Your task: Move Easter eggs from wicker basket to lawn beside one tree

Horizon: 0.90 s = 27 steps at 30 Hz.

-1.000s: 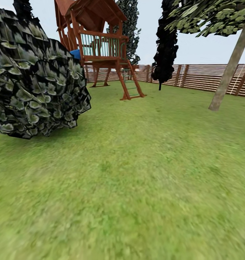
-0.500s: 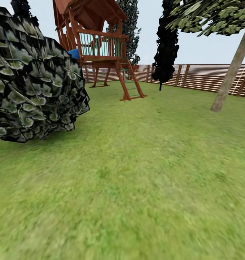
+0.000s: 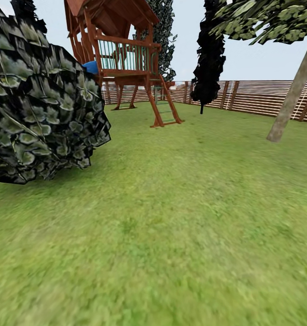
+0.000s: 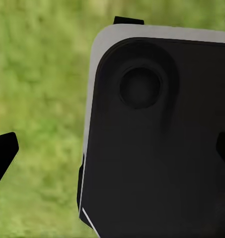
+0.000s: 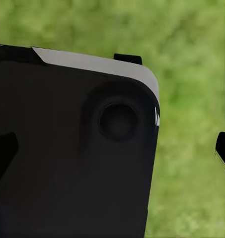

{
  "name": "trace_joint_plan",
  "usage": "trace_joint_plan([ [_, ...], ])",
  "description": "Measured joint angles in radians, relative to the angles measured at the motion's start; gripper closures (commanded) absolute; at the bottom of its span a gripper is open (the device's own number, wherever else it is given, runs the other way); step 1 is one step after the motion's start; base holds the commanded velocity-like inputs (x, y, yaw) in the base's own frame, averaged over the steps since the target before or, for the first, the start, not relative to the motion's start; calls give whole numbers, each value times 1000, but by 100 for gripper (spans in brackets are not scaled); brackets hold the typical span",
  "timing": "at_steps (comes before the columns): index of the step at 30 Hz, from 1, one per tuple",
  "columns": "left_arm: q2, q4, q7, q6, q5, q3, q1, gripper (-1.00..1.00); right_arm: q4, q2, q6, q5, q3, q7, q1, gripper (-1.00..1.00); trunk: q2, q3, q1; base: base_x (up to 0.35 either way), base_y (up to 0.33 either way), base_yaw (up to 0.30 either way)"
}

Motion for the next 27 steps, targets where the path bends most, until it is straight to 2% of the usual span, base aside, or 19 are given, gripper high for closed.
trace_joint_plan([
  [27, 0, 0, 0, 0, 0, 0, 0, -100, 0, -1, 0, 0, 0, 0, 0, -100, 0, 0, 0, 324, 0, 0],
])
